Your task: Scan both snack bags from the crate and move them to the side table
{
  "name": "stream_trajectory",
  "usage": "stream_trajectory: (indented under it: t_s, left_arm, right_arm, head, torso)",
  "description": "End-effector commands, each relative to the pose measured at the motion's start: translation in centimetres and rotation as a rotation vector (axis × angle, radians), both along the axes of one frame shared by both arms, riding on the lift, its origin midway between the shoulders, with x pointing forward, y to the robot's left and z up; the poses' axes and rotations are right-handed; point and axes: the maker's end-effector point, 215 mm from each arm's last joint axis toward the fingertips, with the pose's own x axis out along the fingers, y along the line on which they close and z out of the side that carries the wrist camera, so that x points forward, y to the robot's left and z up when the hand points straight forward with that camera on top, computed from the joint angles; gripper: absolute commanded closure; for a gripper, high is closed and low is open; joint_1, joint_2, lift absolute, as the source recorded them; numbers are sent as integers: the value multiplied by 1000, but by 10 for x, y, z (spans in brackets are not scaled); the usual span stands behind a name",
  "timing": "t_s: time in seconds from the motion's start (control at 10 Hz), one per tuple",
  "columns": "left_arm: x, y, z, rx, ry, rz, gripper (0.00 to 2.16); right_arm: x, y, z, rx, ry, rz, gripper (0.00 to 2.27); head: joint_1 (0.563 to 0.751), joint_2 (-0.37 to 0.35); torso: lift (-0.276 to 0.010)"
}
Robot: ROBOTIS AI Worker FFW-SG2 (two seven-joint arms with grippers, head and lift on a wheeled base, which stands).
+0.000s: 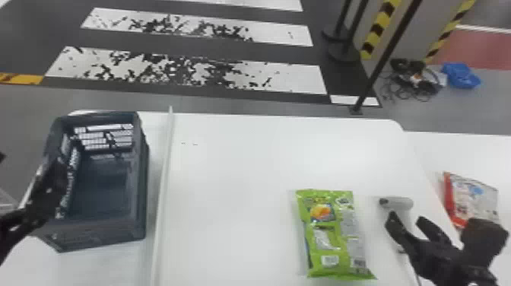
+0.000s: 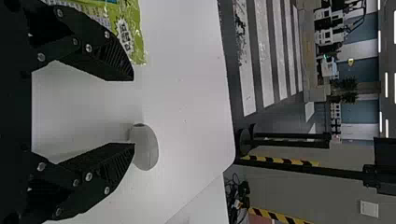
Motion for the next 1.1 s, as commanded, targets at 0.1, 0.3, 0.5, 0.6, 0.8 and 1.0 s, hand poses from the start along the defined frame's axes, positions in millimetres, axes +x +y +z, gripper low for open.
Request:
stream_trajectory:
  t_s: [0.1,0.3,0.5,0.6,0.8,1.0]
  left_arm:
    - [0,0,1,1,0,-1,70]
    - [0,2,0,2,1,1,70]
    - [0,1,0,1,4,-1,70]
    - [0,1,-1,1,7,-1,70]
    - [0,1,-2,2,7,-1,70]
    - [-1,0,-3,3,11,-1,70]
  right_arm:
    - [2,-37,-16,-40,49,-10,53]
    - [2,-39,-41,6,103,14,53]
    - [3,-39,-59,51,141,41,70]
    - [7,-42,-60,42,145,47,73]
    - [15,-47,-66,57,178,75,76]
    - [22,-43,-79,102,225,112,76]
  head:
    - [695,-188]
    - [695,-223]
    - [695,-224]
    - [695,-223]
    - [695,-232]
    - [695,-231]
  torso:
    - [-29]
    - [-29]
    - [-29]
    - [-29]
    - [-29]
    - [-29]
